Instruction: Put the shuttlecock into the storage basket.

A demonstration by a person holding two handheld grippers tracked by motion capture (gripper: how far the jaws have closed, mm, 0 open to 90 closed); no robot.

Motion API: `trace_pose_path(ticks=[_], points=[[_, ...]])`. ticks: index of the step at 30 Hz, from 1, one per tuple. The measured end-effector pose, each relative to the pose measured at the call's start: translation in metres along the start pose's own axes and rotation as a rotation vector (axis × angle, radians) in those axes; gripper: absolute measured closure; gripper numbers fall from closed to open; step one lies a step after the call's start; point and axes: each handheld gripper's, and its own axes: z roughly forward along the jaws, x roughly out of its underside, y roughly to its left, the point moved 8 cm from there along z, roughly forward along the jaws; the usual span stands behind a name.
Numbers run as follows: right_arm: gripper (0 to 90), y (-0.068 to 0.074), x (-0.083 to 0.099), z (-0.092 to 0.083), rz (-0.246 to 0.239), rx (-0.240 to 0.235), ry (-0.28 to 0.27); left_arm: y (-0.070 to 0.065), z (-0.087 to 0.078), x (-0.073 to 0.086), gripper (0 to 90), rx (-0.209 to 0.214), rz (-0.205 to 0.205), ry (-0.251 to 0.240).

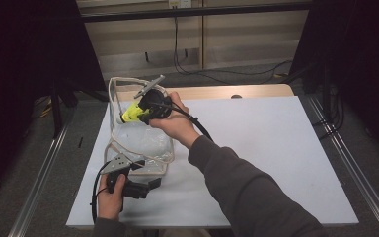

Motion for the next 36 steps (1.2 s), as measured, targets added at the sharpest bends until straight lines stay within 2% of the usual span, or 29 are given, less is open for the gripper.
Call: trace_pose_path(ticks=[36], points=[[79.5, 0.007, 0.004, 0.033, 0.025, -0.018, 0.038, 0.001, 0.0, 0.002, 4.1, 0.002, -0.002, 0.007]])
